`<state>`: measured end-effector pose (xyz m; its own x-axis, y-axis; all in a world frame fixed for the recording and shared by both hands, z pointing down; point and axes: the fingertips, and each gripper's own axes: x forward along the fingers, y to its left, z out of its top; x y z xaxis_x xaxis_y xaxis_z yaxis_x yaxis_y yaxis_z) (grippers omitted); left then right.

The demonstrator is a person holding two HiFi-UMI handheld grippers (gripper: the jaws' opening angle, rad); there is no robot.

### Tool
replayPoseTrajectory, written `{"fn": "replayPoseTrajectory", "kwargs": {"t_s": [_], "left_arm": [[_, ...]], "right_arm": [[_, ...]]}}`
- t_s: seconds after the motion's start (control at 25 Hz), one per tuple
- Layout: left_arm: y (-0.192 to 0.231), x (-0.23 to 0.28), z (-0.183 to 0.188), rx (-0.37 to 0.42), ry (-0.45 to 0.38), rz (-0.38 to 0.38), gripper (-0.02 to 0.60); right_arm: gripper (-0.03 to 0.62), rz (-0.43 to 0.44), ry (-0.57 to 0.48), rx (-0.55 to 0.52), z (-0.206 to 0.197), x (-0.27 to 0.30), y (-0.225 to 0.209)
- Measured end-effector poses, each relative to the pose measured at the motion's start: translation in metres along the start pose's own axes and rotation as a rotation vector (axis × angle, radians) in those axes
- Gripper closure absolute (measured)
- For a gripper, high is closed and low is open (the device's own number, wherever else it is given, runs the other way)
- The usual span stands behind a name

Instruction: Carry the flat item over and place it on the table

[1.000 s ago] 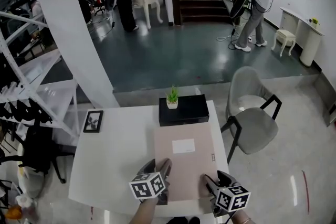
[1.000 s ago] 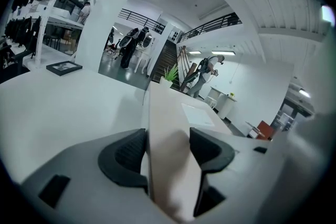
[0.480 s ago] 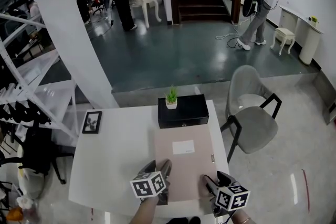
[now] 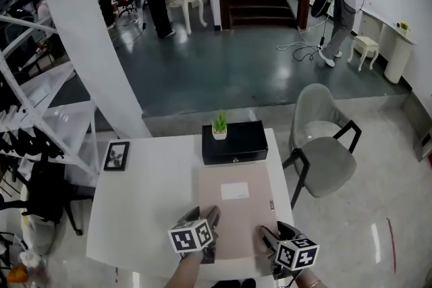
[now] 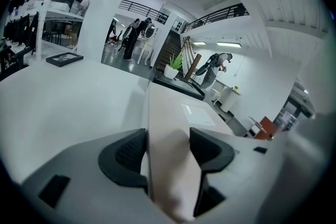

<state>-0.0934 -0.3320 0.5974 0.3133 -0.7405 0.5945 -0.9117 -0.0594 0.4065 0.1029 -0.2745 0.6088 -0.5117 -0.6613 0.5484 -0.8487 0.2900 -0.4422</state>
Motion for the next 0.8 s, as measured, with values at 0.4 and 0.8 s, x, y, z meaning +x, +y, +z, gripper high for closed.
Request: {"fn": "replayPoseTrajectory", "kwargs": {"t_s": [0.4,0.8], "left_arm": [[0.0035,0.0029,-0.0012,-0.015,0.023,0.006,0.319],[0.003,0.0077,-0.0019,0.001,0.052,0.007,0.318]], "right_arm": [[0.35,-0.007,-0.009,0.007,0.0023,0.0011,0.0006],[0.345,-0.032,-0.005,0.009,-0.0008,0.0023,-0.0012]]}}
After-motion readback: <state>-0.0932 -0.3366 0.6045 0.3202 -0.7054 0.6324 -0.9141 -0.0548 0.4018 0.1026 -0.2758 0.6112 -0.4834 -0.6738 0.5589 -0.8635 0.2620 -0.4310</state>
